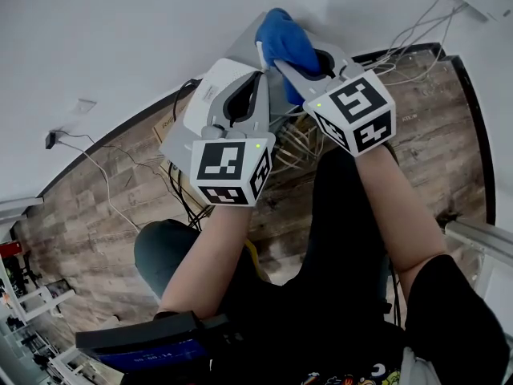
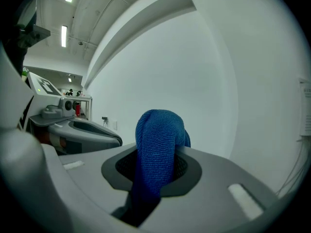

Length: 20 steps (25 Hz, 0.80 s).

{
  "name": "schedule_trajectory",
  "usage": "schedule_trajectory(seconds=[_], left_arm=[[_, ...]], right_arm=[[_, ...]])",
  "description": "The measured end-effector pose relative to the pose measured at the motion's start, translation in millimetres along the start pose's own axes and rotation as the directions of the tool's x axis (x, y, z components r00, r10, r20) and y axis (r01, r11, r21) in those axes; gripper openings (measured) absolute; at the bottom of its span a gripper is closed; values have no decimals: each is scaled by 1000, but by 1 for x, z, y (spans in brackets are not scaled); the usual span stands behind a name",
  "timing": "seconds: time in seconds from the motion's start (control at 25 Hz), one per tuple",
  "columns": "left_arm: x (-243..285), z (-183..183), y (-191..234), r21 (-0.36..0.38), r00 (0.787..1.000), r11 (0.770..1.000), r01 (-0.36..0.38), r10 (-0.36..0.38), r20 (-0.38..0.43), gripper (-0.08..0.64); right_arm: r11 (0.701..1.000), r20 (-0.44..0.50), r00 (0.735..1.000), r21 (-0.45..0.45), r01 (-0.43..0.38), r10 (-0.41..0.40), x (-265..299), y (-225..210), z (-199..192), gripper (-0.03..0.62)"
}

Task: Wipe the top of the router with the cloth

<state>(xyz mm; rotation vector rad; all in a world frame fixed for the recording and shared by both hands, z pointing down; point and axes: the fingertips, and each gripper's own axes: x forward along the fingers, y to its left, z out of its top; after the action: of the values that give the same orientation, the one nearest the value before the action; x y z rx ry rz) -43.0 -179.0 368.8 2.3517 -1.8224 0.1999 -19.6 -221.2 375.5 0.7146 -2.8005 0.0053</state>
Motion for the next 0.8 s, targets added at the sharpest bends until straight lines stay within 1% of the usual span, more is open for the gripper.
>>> schedule_trajectory(seconds=[0.24, 0.36, 0.44, 0.52, 0.56, 0.6, 0.68, 0.72, 0.8], left_arm=[[-4, 11, 3, -1, 999, 1000, 11, -11, 36, 2], [-2, 15, 8, 1, 999, 1000, 22, -22, 38, 0], [-1, 18, 10, -9, 999, 999, 36, -36, 31, 2], [-4, 23, 9, -34, 998, 998, 54, -54, 10, 2], [-6, 27, 9, -36, 998, 998, 56, -57, -6, 2], [-9, 34, 10, -19, 998, 999, 50, -51, -23, 2], [-18, 55, 15, 27, 998, 999, 30, -29, -49, 1], [-24, 68, 18, 33, 998, 999, 24, -22, -54, 0], [-39, 99, 20, 19, 997, 1000, 12, -11, -71, 2]], right_arm=[[1000, 63, 998, 9, 8, -9, -6, 5, 29, 109], [1000, 90, 996, 9, 15, -16, -6, 9, 49, 109], [999, 101, 994, 12, 37, -38, -7, 9, 61, 109], [997, 85, 994, 47, 59, -62, -11, 11, 68, 109], [995, 67, 995, 69, 67, -71, -14, 13, 71, 109], [994, 45, 996, 84, 72, -76, -18, 15, 77, 109], [993, 5, 997, 96, 72, -73, -25, 21, 95, 109], [992, -7, 998, 106, 68, -67, -29, 23, 107, 109], [988, -31, 998, 143, 61, -57, -42, 29, 134, 109]])
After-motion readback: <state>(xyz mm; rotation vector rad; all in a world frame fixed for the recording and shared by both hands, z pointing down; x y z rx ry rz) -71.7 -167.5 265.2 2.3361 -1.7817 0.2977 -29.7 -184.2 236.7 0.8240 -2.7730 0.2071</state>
